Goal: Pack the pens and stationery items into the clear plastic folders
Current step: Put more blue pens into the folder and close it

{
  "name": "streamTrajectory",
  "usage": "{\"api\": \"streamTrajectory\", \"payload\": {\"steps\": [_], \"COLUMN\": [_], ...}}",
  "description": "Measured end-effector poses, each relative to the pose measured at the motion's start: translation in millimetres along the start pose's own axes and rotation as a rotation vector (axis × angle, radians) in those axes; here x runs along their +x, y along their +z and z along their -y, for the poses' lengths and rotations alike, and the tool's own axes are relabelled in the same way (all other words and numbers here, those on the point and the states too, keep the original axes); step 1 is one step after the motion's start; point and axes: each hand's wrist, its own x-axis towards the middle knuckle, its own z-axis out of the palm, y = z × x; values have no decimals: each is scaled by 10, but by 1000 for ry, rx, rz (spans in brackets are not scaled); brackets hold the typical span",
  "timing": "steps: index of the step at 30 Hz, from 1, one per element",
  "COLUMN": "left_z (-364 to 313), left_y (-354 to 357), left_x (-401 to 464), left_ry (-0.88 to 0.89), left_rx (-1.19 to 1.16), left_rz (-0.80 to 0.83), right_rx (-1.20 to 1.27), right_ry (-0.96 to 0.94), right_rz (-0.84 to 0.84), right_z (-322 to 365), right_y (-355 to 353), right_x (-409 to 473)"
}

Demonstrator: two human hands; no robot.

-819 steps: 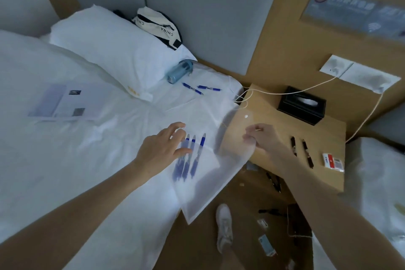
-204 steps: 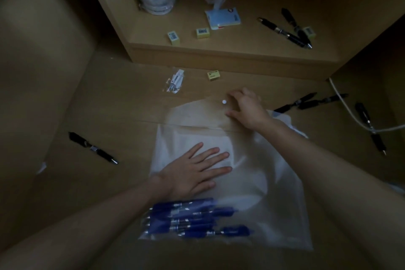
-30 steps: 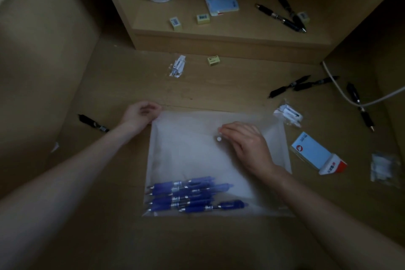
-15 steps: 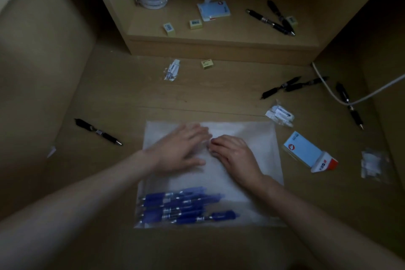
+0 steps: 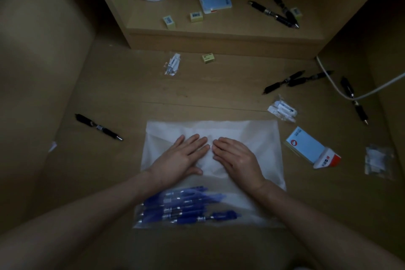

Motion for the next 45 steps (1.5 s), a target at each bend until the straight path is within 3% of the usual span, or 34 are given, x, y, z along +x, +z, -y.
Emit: {"api": "streamTrajectory", "payload": {"steps": [5, 10, 15, 17, 23, 34, 45], "left_z": [35, 56, 50, 31, 8, 27, -34], "left_y": [13, 14, -55, -83, -131, -128, 33], "left_x": [9, -2, 0, -4, 50, 11, -89], "left_ry": [33, -9, -6, 12, 21, 37, -32], "left_rx": [38, 18, 53, 100, 154, 186, 192], "left_rz": [-19, -3, 13, 14, 12, 63, 97], "right_rx": [-13, 34, -52, -149, -188, -287, -394], "right_ry": [5, 62, 502, 583, 507, 364, 571], "right_rz": [23, 196, 123, 144, -62, 402, 447], "right_z": [-4, -38, -364, -508, -490, -414, -348], "right_y": [4, -203, -724, -831, -811, -709, -560], "right_x": [7, 82, 138, 108, -119, -176, -237]}}
